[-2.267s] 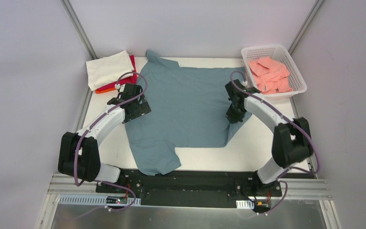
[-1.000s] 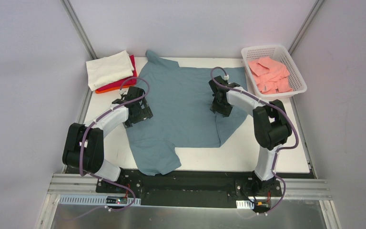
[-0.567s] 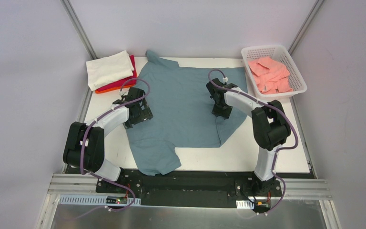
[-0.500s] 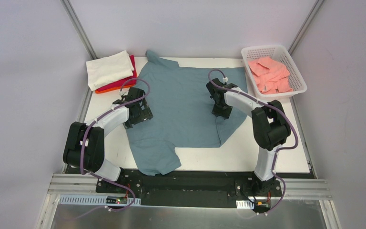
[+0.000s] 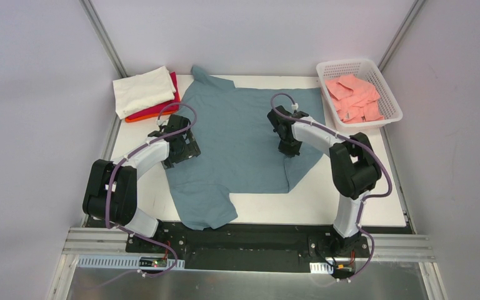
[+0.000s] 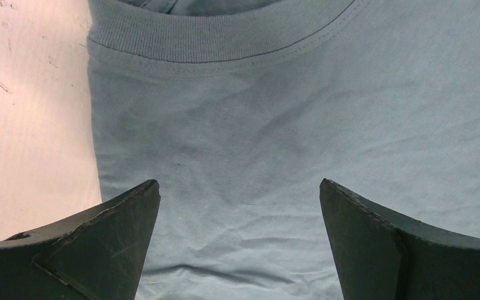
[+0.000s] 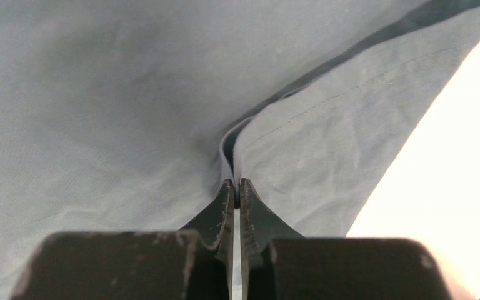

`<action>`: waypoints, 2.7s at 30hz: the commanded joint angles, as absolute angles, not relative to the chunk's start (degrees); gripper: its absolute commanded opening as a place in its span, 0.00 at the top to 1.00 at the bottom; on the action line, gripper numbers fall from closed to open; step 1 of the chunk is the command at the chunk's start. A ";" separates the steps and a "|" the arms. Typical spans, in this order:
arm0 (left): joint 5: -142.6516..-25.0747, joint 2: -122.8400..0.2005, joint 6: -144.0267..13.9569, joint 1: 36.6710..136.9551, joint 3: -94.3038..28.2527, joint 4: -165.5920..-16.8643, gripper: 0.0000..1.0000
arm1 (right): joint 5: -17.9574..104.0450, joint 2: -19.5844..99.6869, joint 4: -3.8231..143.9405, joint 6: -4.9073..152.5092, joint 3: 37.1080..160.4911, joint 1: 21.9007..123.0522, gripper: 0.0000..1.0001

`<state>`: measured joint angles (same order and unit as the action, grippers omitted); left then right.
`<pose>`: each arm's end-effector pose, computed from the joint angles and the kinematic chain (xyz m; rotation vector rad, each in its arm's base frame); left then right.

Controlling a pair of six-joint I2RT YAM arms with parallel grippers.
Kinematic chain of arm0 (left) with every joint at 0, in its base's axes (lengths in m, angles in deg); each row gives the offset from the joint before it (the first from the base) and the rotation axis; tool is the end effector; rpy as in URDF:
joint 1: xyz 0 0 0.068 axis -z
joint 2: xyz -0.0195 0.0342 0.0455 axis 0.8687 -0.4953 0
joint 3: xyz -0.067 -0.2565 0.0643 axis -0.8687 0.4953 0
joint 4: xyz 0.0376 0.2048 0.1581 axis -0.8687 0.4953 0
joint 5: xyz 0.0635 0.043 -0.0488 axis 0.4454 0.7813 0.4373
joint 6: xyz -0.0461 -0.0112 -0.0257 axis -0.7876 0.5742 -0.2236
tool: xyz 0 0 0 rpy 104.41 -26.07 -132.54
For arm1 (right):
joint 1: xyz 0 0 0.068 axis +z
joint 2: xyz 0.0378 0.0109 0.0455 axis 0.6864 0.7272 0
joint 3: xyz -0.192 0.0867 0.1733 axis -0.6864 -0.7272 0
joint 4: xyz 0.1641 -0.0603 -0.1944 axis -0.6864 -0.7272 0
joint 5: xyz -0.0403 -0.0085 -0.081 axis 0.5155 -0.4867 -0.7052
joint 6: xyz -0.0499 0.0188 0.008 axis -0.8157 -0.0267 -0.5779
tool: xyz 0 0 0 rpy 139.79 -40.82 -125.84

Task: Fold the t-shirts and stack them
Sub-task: Grab the side of the flattened tshirt closest away from the robot with both arms

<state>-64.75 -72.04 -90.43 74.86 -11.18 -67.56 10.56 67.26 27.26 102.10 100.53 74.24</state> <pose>0.2871 -0.0676 0.1904 -0.5648 2.4848 -0.1060 0.3273 0.1786 0.1874 0.1788 2.6599 -0.2924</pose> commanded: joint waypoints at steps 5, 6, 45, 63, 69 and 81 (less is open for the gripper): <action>-63.62 -72.57 -91.51 74.55 -10.26 -67.85 0.01 | 4.53 50.66 15.09 106.69 87.09 70.82 1.00; -63.65 -72.69 -91.61 74.55 -10.32 -67.85 0.01 | 4.55 48.62 14.30 107.42 83.79 70.51 1.00; -73.58 -41.17 -115.41 100.12 2.38 -34.94 0.07 | 16.24 31.24 27.09 100.21 62.03 59.33 0.98; -66.10 -53.42 -127.50 116.48 4.94 -40.39 0.58 | 18.73 31.07 28.63 98.88 61.36 58.76 0.99; -63.13 -54.31 -129.61 116.51 6.31 -42.79 0.54 | 19.58 31.06 28.91 98.28 61.70 58.68 0.99; -61.80 -52.34 -127.95 116.41 6.09 -46.06 0.51 | 20.33 31.23 29.05 97.81 61.86 58.53 1.00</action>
<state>-63.96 -53.07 -127.28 116.21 5.08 -43.94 19.85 31.98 29.14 98.58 61.71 58.90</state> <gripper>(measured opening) 0.490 0.020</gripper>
